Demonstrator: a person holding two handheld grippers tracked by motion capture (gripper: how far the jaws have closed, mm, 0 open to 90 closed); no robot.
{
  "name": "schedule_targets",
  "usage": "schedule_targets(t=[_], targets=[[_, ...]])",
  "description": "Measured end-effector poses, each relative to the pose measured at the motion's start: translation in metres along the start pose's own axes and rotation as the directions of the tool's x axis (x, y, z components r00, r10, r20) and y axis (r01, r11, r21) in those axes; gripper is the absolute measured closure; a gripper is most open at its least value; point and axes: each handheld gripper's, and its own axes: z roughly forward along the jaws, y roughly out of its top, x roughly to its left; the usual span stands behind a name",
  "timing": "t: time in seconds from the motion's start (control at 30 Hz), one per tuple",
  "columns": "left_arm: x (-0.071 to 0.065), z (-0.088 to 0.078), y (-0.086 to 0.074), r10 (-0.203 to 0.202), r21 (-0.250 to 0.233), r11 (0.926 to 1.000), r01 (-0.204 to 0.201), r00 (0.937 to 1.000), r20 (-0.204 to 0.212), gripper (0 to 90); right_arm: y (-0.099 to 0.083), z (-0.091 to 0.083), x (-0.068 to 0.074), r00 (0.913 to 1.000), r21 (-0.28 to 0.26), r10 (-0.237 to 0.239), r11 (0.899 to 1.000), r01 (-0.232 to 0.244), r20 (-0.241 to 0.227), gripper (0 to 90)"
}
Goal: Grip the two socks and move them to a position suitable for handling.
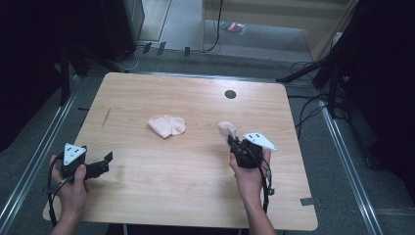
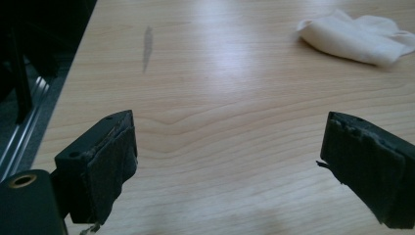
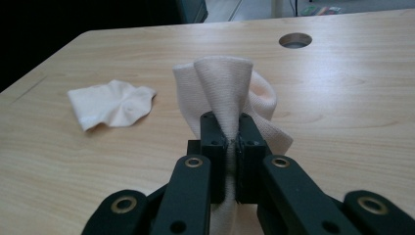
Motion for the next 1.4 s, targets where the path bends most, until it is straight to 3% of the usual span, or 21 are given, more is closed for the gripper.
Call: schedule_targets(t=[0.07, 0.13, 0.33, 0.4, 0.43, 0.6, 0.77, 0.83, 0.9, 0.97, 1.07, 1.23, 1.3, 1.37, 1.4], targets=[[-0.004, 0.0, 0.001, 0.0, -0.003, 1.0, 0.0, 0.9999, 0.011, 7.0, -0.003, -0.004, 0.005, 0.9999, -0.003, -0.014, 1.0, 0.014, -0.006, 86.4], [-0.013, -0.002, 0.004, -0.009, -0.008, 0.9999, 0.01, 0.9985, 0.054, 7.0, -0.006, -0.008, 0.009, 0.9997, -0.005, -0.014, 1.0, 0.014, -0.018, 86.4], [-0.033, -0.007, 0.011, 0.0, -0.039, 0.9992, 0.003, 0.9961, 0.088, 7.0, -0.019, -0.017, 0.019, 0.9992, -0.001, -0.02, 1.0, 0.02, -0.034, 86.4], [-0.037, -0.007, 0.012, 0.008, -0.042, 0.9991, -0.004, 0.9955, 0.095, 7.0, -0.022, -0.018, 0.023, 0.9991, 0.004, -0.016, 1.0, 0.016, -0.04, 86.4], [-0.045, -0.006, 0.016, 0.032, -0.036, 0.999, -0.028, 0.9937, 0.107, 7.0, -0.023, -0.019, 0.026, 0.999, 0.007, -0.018, 1.0, 0.019, -0.041, 86.4], [-0.062, -0.004, 0.023, 0.041, -0.038, 0.9986, -0.036, 0.9885, 0.146, 7.0, -0.024, -0.017, 0.037, 0.9981, 0.008, -0.014, 1.0, 0.014, -0.06, 86.4], [-0.087, 0.001, 0.036, 0.083, -0.051, 0.9959, -0.075, 0.9795, 0.183, 7.0, -0.029, -0.009, 0.056, 0.9947, 0.011, -0.025, 1.0, 0.026, -0.099, 86.4], [-0.093, 0.004, 0.041, 0.078, -0.057, 0.996, -0.068, 0.9784, 0.191, 7.0, -0.032, -0.006, 0.063, 0.9928, 0.023, -0.016, 1.0, 0.019, -0.119, 86.4], [-0.099, 0.007, 0.045, 0.069, -0.062, 0.9964, -0.058, 0.9769, 0.202, 7.0, -0.036, -0.003, 0.071, 0.9908, 0.026, -0.049, 0.998, 0.053, -0.126, 86.4], [-0.105, 0.008, 0.045, 0.065, -0.064, 0.9966, -0.053, 0.9758, 0.209, 7.0, -0.041, -0.001, 0.078, 0.9894, 0.029, -0.066, 0.997, 0.07, -0.13, 86.4], [-0.111, 0.01, 0.038, 0.089, -0.057, 0.9953, -0.078, 0.9718, 0.219, 7.0, -0.052, 0.003, 0.087, 0.9876, 0.034, -0.103, 0.994, 0.108, -0.119, 86.4], [-0.115, 0.011, 0.024, 0.102, -0.035, 0.9947, -0.096, 0.9646, 0.243, 7.0, -0.073, 0.015, 0.096, 0.9867, 0.073, -0.133, 0.987, 0.14, -0.093, 86.0], [-0.114, 0.014, 0.02, 0.111, -0.02, 0.9938, -0.11, 0.9609, 0.254, 7.0, -0.079, 0.021, 0.098, 0.987, 0.087, -0.134, 0.986, 0.142, -0.089, 79.9], [-0.113, 0.015, 0.016, 0.111, -0.011, 0.9937, -0.112, 0.9599, 0.257, 7.0, -0.081, 0.026, 0.101, 0.9808, 0.099, -0.128, 0.985, 0.144, -0.147, 55.3], [-0.111, 0.016, 0.015, 0.104, -0.006, 0.9943, -0.107, 0.9597, 0.261, 7.0, -0.08, 0.026, 0.101, 0.9756, 0.106, -0.108, 0.986, 0.129, -0.191, 48.0]])
